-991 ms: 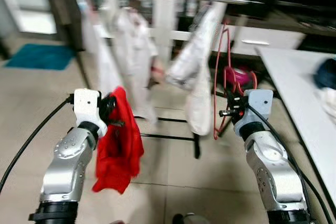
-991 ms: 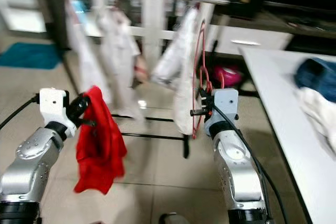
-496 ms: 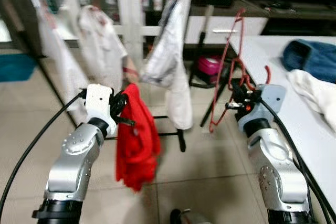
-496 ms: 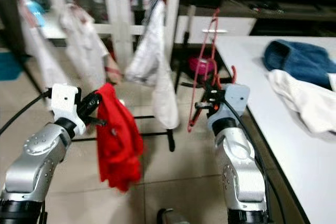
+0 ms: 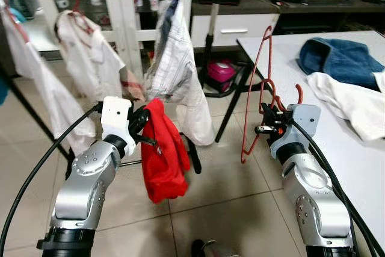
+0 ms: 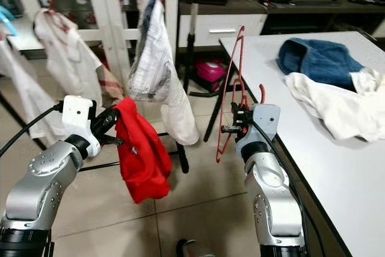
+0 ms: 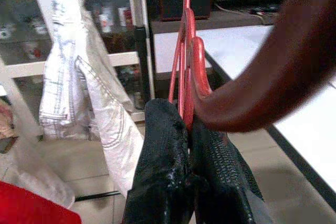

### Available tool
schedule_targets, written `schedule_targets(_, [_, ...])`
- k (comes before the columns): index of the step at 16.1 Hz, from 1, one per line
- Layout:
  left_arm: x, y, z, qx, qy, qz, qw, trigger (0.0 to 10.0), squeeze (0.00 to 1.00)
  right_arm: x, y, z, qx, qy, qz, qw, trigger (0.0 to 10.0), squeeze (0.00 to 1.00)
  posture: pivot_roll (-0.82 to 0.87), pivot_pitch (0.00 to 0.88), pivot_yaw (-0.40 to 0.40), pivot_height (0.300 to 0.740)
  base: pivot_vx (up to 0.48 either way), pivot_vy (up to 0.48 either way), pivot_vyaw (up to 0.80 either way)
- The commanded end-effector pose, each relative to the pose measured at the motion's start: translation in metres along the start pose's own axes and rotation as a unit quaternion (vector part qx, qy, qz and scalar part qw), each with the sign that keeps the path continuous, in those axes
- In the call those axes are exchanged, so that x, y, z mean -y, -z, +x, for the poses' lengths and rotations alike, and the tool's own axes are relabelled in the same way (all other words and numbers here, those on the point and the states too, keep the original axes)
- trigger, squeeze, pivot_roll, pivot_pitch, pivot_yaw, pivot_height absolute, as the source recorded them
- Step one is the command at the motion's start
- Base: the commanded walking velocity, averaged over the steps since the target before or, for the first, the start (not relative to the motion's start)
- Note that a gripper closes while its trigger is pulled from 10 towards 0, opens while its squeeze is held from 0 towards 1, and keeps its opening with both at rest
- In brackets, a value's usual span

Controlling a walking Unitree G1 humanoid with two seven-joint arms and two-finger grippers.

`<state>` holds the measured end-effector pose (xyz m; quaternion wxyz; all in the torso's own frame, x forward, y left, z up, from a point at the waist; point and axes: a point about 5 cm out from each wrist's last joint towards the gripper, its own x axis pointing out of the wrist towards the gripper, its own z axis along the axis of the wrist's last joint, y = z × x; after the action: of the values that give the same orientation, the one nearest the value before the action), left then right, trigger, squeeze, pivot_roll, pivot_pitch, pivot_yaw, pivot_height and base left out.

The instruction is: Hang hanger

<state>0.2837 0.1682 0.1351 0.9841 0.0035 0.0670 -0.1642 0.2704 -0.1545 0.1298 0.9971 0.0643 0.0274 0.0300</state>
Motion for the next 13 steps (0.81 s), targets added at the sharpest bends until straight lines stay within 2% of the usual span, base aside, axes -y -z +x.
schedule_targets(1, [0.007, -0.011, 0.003, 0.018, 0.02, 0.001, 1.0, 10.0, 0.0, 0.004, -0.003, 0.0, 0.002, 0.013, 0.001, 1.0, 10.0, 0.0, -0.06, 0.0, -0.035, 0.74, 0.0, 0.0, -0.8])
schedule_targets(4, [0.001, -0.007, 0.004, 0.004, -0.011, -0.004, 1.0, 10.0, 0.0, 0.003, -0.002, 0.0, 0.001, 0.015, 0.002, 1.0, 10.0, 0.0, -0.07, 0.0, -0.029, 0.74, 0.0, 0.0, -0.8])
schedule_targets(13, [0.006, -0.001, 0.005, -0.003, -0.001, 0.009, 1.0, 10.0, 0.0, 0.007, 0.001, -0.001, -0.029, 0.021, -0.007, 0.999, 10.0, 0.0, -0.09, 0.0, -0.03, 0.74, 0.0, 0.0, -0.8])
